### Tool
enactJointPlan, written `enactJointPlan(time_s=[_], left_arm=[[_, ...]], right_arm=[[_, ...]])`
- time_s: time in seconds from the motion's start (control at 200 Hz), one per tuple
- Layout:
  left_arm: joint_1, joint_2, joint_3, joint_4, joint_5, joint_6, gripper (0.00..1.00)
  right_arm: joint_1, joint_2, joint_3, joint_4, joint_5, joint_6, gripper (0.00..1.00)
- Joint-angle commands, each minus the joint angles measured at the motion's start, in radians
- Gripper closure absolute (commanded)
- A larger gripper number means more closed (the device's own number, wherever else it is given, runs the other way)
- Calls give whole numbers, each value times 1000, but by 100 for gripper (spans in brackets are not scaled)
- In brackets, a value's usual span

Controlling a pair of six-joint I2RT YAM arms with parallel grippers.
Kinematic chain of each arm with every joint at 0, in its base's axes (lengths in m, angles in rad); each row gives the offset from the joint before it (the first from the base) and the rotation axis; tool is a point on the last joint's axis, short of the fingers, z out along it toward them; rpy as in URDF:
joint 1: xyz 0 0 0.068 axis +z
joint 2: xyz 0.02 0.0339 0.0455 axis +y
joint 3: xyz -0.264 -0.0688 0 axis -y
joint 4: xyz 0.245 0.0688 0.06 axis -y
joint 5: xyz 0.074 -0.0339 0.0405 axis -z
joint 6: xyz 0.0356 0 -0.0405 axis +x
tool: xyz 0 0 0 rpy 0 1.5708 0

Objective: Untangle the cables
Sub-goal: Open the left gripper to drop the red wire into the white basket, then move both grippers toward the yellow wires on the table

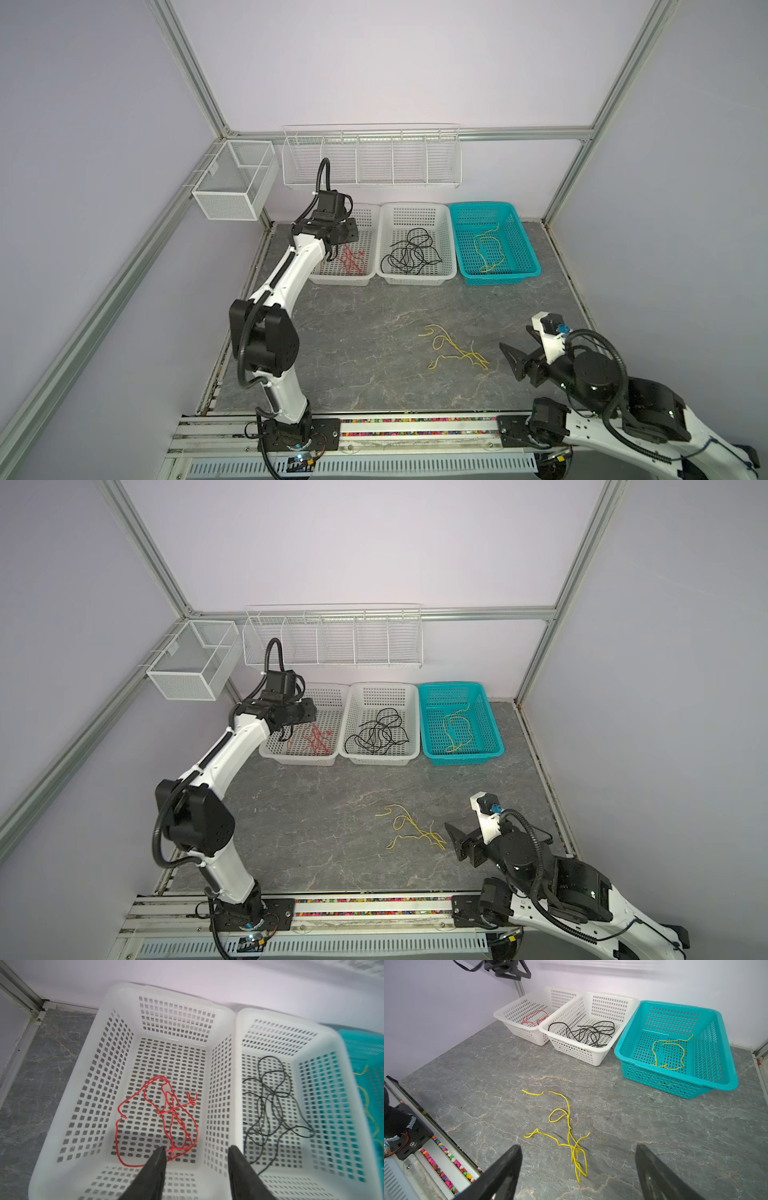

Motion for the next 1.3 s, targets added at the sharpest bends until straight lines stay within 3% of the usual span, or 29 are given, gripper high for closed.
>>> enactJointPlan(time_s=[0.0, 0.275, 0.49, 0.565, 0.585, 0.65, 0.87, 1.1, 1.295], left_arm=[[-8, -122, -119, 65, 111, -60, 44], [-138, -356, -371, 50, 120, -38, 29], [-162, -516, -555, 76, 152, -62, 25], [-183, -567, -624, 99, 150, -69, 20], [-190, -579, -639, 103, 148, -74, 12], [-218, -601, -679, 107, 142, -82, 6], [-339, -637, -775, 130, 47, -126, 3], [-417, -628, -836, 199, 43, -190, 1], [-458, -619, -853, 222, 32, -209, 1]], right_arm=[[-3, 37, 7, -12, 41, 23, 12], [-5, 264, 74, -86, 48, 88, 12], [-10, 452, 64, -101, 29, 211, 11], [-29, 495, 42, -77, -7, 225, 11], [-38, 505, 37, -77, -18, 228, 12], [-71, 528, 25, -37, -50, 235, 12], [-204, 578, -10, 31, -181, 211, 11], [-297, 673, -60, 125, -314, 190, 0], [-317, 791, -119, 204, -375, 211, 11]])
